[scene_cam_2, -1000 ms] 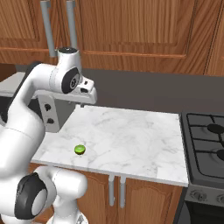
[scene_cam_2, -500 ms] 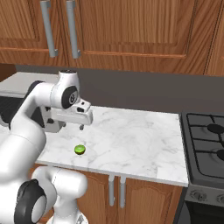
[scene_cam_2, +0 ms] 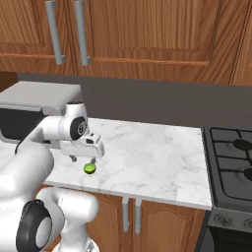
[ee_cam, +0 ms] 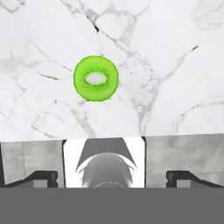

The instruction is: Place the kiwi in the correct fridge rack based on whether it is a fruit or vegetable. Finally, close the fridge door.

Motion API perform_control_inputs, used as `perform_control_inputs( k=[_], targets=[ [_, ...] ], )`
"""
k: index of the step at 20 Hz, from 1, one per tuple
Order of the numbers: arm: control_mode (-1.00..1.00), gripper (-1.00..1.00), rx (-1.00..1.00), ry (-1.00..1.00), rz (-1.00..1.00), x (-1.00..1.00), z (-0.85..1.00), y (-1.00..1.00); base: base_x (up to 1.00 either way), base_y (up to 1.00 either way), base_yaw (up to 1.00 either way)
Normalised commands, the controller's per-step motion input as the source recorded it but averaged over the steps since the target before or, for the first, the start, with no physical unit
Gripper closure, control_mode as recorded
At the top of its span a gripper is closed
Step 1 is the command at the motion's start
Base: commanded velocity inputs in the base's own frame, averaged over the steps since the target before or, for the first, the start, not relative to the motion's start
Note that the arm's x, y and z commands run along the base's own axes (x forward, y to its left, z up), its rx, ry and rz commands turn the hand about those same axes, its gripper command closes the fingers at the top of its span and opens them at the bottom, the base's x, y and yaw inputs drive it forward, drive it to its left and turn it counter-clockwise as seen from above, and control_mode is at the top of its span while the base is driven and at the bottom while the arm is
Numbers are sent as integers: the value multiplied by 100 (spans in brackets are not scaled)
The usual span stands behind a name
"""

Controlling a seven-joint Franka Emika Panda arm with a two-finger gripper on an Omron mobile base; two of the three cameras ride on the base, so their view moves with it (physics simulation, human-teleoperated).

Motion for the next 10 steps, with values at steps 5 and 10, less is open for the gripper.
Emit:
perform_control_inputs(
  k=[5, 10],
  targets=[
    [-100, -100, 0, 0, 0, 18, -54, 22, 0, 0, 0],
    [-100, -100, 0, 0, 0, 20, -38, 5, 0, 0, 0]
  ],
)
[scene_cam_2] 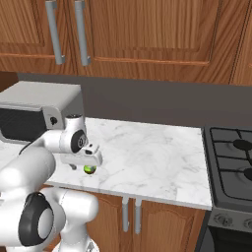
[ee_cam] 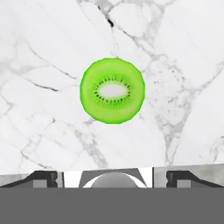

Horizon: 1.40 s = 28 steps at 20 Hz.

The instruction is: Place the kiwi in the correct fridge rack based on whether it is a fruit or vegetable. Finally, close the fridge door.

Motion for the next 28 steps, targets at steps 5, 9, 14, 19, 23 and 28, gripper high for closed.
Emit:
perform_control_inputs(
  k=[5, 9, 14, 19, 23, 28],
  targets=[
    [-100, -100, 0, 0, 0, 28, -15, 0, 0, 0, 0],
    [-100, -100, 0, 0, 0, 27, -9, 0, 0, 0, 0],
    [-100, -100, 0, 0, 0, 21, -19, 0, 0, 0, 0],
    [-100, -100, 0, 1, 0, 18, -27, 0, 0, 0, 0],
    [-100, -100, 0, 0, 0, 19, -25, 0, 0, 0, 0],
    [-100, -100, 0, 0, 0, 1, -22, 0, 0, 0, 0]
  ],
)
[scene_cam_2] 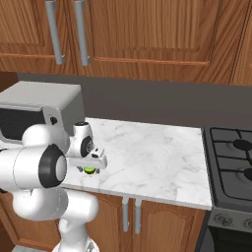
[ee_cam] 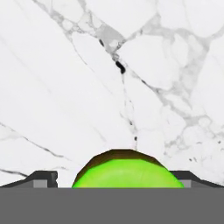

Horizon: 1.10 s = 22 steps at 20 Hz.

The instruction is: Place the kiwi in the correct fridge rack based on whether it is a fruit or vegetable. Finally, close the fridge door.

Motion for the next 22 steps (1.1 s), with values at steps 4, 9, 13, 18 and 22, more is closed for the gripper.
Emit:
perform_control_inputs(
  k=[4, 9, 13, 18, 22],
  targets=[
    [-100, 100, 0, -1, 0, -9, -24, 0, 0, 0, 0],
    [-100, 100, 0, -7, -2, -20, 14, -1, 0, 0, 0],
    [-100, 100, 0, -24, -10, -82, 95, -1, 0, 0, 0],
    [-100, 100, 0, -25, -11, -88, 100, 0, 0, 0, 0],
    [-100, 100, 7, -9, -12, -90, 100, 0, 0, 0, 0]
  ],
)
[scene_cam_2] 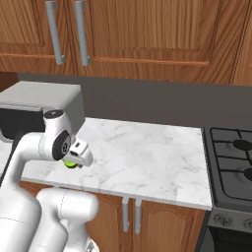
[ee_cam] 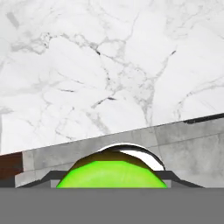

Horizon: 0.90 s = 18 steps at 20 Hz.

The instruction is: Place the kiwi in the correct fridge rack based on whether it is a fruit or vegetable. Finally, close the fridge door.

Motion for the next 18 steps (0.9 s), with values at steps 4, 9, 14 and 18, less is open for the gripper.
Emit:
perform_control_inputs(
  k=[4, 9, 14, 18],
  targets=[
    [-100, 100, 3, -2, -8, -69, 100, 9, 0, 0, 0],
    [-100, 100, 0, 4, -2, -13, 54, 16, 0, 0, 0],
    [100, 100, 0, 1, 0, 0, -1, 2, -20, 0, 0],
    [100, 100, 0, 0, 0, 0, 0, 0, -100, -1, 1]
  ],
)
